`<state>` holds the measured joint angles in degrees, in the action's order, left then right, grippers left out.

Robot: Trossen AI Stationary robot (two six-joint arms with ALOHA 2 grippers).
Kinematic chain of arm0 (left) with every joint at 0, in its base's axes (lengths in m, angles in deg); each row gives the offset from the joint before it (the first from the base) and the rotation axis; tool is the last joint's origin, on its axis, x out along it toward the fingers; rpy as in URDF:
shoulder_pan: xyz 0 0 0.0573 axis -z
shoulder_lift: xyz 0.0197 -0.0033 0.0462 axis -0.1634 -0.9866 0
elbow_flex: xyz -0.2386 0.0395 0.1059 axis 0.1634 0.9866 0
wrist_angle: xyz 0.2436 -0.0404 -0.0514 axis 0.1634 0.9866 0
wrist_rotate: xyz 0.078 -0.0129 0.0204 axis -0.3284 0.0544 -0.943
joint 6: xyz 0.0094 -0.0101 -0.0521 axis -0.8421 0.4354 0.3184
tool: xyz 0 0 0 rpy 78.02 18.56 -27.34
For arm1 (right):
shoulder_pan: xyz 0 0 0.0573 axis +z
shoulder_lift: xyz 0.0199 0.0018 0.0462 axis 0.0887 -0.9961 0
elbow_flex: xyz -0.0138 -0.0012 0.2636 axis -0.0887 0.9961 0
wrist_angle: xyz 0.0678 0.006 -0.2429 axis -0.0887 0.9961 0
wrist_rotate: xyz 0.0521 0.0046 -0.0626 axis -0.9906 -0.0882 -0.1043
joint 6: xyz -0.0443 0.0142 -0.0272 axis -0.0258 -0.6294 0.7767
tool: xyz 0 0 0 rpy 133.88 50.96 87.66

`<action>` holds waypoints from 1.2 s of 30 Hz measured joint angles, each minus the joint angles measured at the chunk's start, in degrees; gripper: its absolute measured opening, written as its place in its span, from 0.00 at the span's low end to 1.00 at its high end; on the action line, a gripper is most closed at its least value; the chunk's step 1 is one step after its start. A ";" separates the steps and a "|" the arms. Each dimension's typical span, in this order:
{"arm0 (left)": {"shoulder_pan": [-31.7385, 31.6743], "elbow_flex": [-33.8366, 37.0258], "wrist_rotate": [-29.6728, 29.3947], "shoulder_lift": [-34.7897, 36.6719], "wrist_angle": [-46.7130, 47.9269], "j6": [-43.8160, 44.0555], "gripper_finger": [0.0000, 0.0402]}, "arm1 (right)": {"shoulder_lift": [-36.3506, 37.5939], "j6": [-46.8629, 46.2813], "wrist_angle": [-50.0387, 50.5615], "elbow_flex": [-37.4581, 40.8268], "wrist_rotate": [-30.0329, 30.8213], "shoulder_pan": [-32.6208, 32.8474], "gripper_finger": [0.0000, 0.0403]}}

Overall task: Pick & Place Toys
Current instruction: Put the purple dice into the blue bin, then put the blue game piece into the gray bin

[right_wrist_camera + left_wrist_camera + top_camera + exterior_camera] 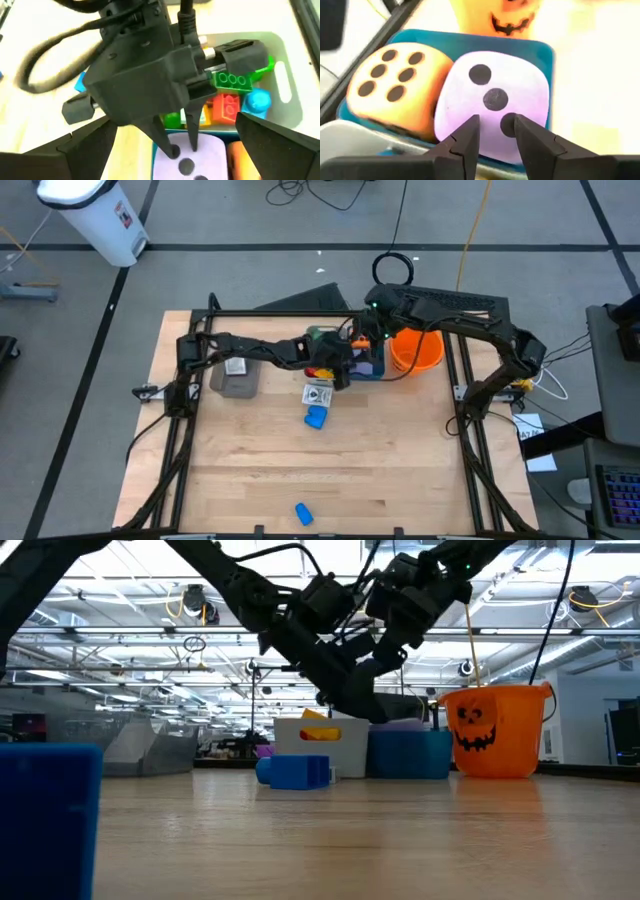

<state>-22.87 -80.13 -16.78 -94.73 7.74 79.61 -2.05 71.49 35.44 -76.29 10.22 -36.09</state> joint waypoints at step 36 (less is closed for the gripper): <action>-1.34 -0.10 2.27 38.35 6.33 6.88 0.33 | 19.32 -8.17 -5.27 0.34 10.31 -0.24 0.98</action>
<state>-24.21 -80.23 -14.52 -56.39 14.07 86.49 17.27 63.32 30.17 -75.95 20.53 -36.32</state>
